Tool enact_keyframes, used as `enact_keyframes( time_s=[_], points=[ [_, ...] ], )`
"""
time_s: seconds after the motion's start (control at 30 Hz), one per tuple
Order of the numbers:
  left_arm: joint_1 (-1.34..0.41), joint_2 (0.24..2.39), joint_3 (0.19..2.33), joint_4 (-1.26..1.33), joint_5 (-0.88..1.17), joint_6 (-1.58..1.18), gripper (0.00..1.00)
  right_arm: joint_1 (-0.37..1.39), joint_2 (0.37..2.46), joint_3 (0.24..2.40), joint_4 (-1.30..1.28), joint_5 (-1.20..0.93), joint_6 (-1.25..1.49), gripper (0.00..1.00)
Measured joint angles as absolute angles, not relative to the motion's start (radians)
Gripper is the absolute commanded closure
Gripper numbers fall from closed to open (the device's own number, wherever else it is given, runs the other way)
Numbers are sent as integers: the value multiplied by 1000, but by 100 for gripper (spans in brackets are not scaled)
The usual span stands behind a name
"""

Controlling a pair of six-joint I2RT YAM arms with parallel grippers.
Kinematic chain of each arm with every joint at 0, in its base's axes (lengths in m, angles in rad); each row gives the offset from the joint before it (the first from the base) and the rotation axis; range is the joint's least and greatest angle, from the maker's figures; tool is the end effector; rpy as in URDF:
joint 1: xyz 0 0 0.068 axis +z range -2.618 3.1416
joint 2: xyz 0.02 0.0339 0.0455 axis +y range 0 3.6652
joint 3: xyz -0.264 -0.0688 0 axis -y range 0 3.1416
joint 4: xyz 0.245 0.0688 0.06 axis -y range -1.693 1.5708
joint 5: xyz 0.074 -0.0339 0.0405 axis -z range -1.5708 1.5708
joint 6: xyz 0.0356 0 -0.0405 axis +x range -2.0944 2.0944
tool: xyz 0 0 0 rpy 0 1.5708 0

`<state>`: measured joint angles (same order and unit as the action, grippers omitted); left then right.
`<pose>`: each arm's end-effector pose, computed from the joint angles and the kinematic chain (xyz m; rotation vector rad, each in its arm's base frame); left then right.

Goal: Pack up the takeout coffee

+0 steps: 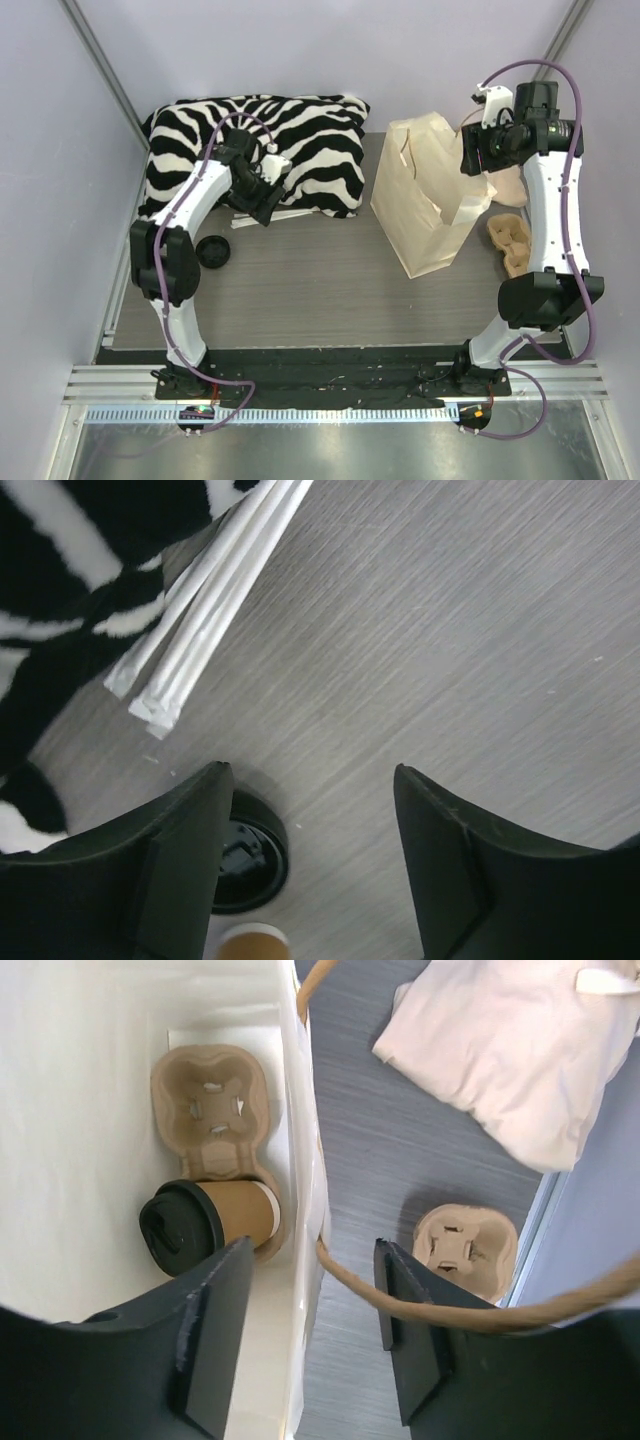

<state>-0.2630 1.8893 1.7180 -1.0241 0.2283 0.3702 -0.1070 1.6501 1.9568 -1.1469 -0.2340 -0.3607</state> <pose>0.3785 -0.1103 0.2805 0.9103 2.5866 -0.2860 0.3279 -0.0269 0.4269 -0.4071 2.3469 0.0612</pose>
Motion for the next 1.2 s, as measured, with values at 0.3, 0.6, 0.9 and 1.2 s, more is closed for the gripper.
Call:
enact_keyframes(
  time_s=[0.3, 0.6, 0.9, 1.2],
  points=[
    [-262, 2084, 1761, -1020, 228, 551, 44, -107, 1671, 2121, -1187, -265, -316, 13],
    [-261, 2192, 1805, -982, 221, 609, 46, -107, 1660, 2238, -1182, -287, -277, 10],
    [-261, 2241, 1838, -952, 200, 649, 46, -107, 1647, 2239, -1184, -307, -251, 7],
    [-261, 2251, 1829, -934, 187, 683, 71, -107, 1647, 2239, -1187, -321, -233, 7]
  ],
)
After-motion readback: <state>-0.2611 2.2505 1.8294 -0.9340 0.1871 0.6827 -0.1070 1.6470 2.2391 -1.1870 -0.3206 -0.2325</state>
